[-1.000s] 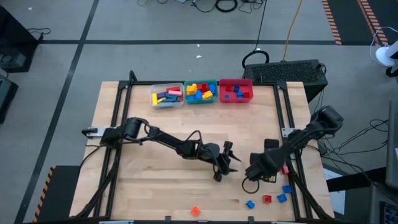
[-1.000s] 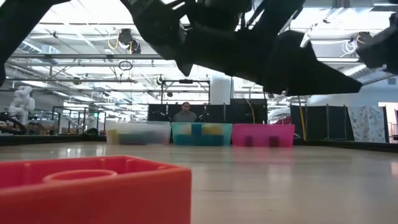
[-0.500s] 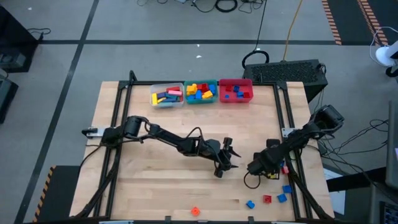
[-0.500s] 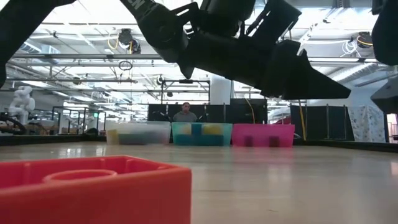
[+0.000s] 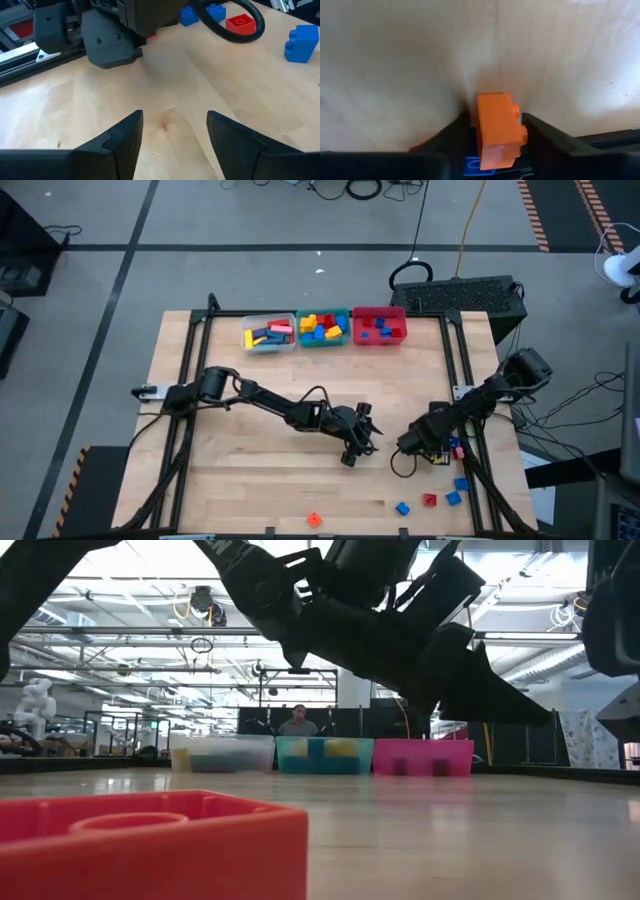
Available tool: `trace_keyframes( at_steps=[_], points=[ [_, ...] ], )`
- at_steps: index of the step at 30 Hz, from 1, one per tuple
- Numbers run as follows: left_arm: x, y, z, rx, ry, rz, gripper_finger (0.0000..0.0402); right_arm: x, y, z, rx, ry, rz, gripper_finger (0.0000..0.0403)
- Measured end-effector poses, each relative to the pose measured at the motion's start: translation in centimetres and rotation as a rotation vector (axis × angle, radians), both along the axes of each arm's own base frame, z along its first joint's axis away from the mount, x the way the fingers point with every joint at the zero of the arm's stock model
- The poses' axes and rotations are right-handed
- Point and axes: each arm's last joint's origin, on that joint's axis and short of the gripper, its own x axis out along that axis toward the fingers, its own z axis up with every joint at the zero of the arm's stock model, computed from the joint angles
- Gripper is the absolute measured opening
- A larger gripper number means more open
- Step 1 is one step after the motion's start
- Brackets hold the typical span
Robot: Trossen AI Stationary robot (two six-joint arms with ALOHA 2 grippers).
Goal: Sort blocks by size
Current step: Put the orange 4 stud game piece into the red bin
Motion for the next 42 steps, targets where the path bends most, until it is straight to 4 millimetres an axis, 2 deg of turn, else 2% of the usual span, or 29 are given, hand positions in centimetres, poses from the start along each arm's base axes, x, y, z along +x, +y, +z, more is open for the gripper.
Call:
trace_keyframes(
  at_steps=[4, 5, 11, 15, 22, 26, 29, 32, 36, 42],
  points=[
    [0.0, 0.0, 0.0, -0.002, 0.004, 0.005, 0.0221, 0.4, -0.2, 0.2, -0.027, -0.017, 0.0, 0.0077],
    [0.0, 0.0, 0.0, -0.005, 0.005, 0.007, 0.0221, 0.5, -0.2, 0.3, -0.029, -0.022, -0.001, 0.0072],
    [0.0, 0.0, 0.0, -0.019, 0.009, 0.015, 0.0221, 2.0, 0.0, 1.3, -0.055, -0.106, 0.004, 0.0072],
    [0.0, 0.0, 0.0, -0.019, 0.008, 0.015, 0.0221, 4.2, 0.1, 3.1, -0.128, -0.241, 0.045, 0.0072],
    [0.0, 0.1, 0.0, -0.019, 0.005, 0.016, 0.0221, 8.2, -1.9, 6.7, -0.348, -0.474, 0.067, 0.0073],
    [0.1, 0.2, 0.2, -0.011, -0.014, 0.042, 0.0221, 9.7, -4.4, 8.0, -0.474, -0.515, 0.08, 0.0073],
    [0.1, 0.3, 0.1, 0.002, -0.008, 0.073, 0.0221, 10.3, -7.2, 8.3, -0.533, -0.488, 0.071, 0.0074],
    [0.1, 0.4, 0.0, 0.002, 0.0, 0.127, 0.0221, 10.8, -10.6, 8.3, -0.563, -0.481, 0.02, 0.0075],
    [0.1, 0.7, 0.1, -0.03, -0.004, 0.279, 0.0221, 11.5, -15.2, 8.5, -0.585, -0.536, -0.031, 0.0074],
    [0.1, 1.0, 0.1, -0.055, -0.014, 0.404, 0.0221, 11.8, -22.0, 9.1, -0.51, -0.76, -0.172, 0.0075]
  ],
)
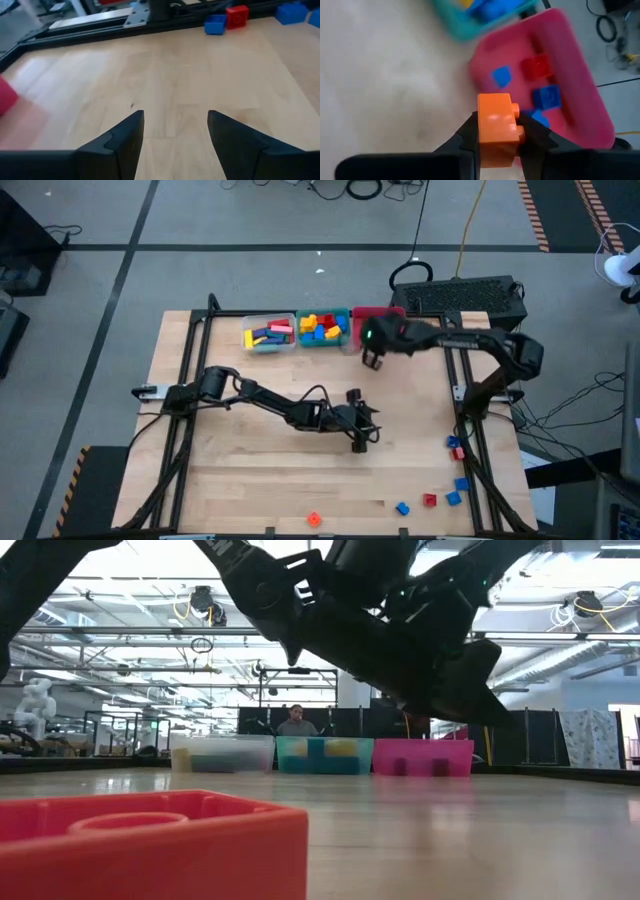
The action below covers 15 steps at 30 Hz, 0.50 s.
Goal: Sort blocks by size
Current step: Put the orange 4 stud game piece into the red bin
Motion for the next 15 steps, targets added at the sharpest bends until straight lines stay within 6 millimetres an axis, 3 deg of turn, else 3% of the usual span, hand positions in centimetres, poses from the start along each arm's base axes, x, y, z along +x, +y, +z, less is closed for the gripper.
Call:
trace_keyframes(
  at_steps=[7, 12, 15],
  points=[
    [-0.3, 0.7, -0.3, -0.02, 0.021, 0.19, 0.0221, -2.8, -5.2, 0.1, 0.06, -0.085, -0.174, 0.0076],
    [-0.4, 2.0, -0.4, -0.006, 0.079, 0.208, 0.0221, -4.2, -6.9, 0.0, 0.072, -0.086, -0.258, 0.008],
    [-0.3, 2.4, -0.5, -0.03, 0.102, 0.105, 0.0221, -4.5, -7.3, 0.1, 0.07, -0.11, -0.291, 0.0089]
  ],
)
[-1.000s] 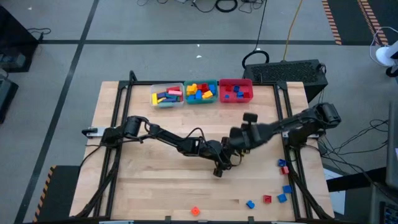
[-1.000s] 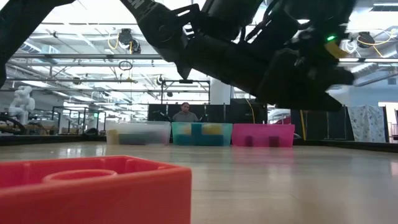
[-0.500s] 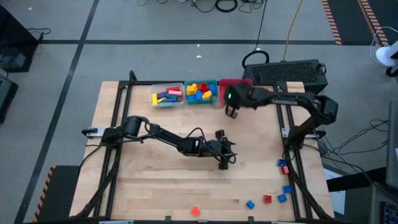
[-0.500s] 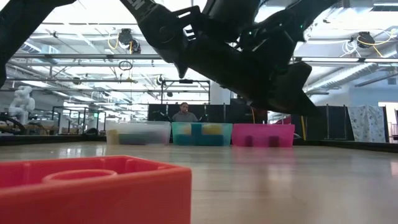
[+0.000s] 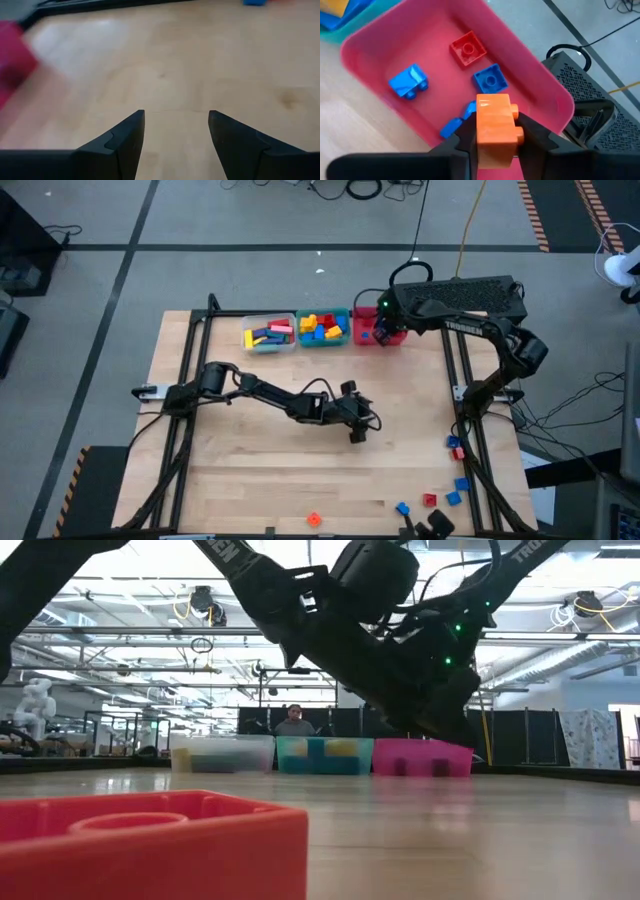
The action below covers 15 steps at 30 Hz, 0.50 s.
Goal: Sort blocks by size
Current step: Put the orange 4 stud game piece into the red bin
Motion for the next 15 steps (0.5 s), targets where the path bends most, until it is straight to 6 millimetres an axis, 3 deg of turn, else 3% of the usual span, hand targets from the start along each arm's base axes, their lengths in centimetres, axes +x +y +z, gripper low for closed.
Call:
trace_keyframes(
  at_steps=[10, 15],
  points=[
    [0.2, -0.7, 0.3, -0.036, -0.018, -0.279, 0.0221, -0.4, -0.1, -0.1, 0.024, -0.003, -0.05, 0.0179],
    [0.2, -1.9, 0.6, 0.021, -0.047, -0.467, 0.0221, -0.6, 1.5, 0.1, 0.08, 0.061, -0.025, 0.0211]
  ],
)
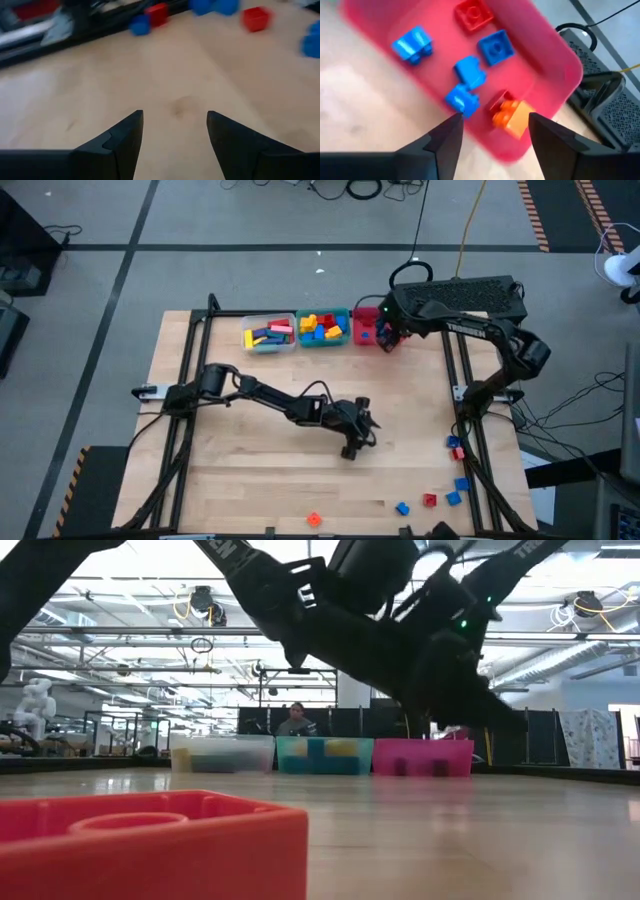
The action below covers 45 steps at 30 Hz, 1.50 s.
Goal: Sort blocks by size
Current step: Put the orange 4 stud game piece into the red bin, then put the blue 4 stud game piece into the red bin
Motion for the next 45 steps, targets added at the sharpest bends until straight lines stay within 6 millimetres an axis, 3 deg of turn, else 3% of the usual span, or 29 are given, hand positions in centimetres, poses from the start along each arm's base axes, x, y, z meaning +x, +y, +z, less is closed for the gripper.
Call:
trace_keyframes(
  at_steps=[6, 12, 18, 23, 34, 41, 45],
  points=[
    [-0.1, -1.6, 0.4, 0.038, -0.054, -0.127, 0.0221, -0.9, 4.8, 3.2, 0.025, -0.01, 0.038, 0.0213],
    [-0.6, -4.0, 0.3, 0.114, -0.076, -0.216, 0.0221, -3.8, 11.3, 6.7, 0.024, -0.133, 0.022, 0.0204],
    [-0.7, -7.0, 0.9, 0.092, -0.214, -0.268, 0.0221, -6.4, 16.7, 7.0, 0.187, -0.311, 0.049, 0.0203],
    [-0.2, -9.1, -0.5, 0.0, -0.256, -0.29, 0.0221, -6.9, 20.1, 6.3, 0.298, -0.341, 0.179, 0.0203],
    [3.8, -13.1, -2.2, -0.068, -0.136, -0.436, 0.0221, -6.1, 24.9, 5.8, 0.367, -0.398, 0.274, 0.0203],
    [5.7, -13.4, -3.9, -0.07, -0.102, -0.427, 0.0221, -5.8, 26.3, 5.1, 0.39, -0.366, 0.259, 0.0203],
    [6.5, -13.8, -3.9, -0.071, -0.105, -0.429, 0.0221, -5.7, 27.1, 4.7, 0.404, -0.356, 0.248, 0.0203]
  ],
)
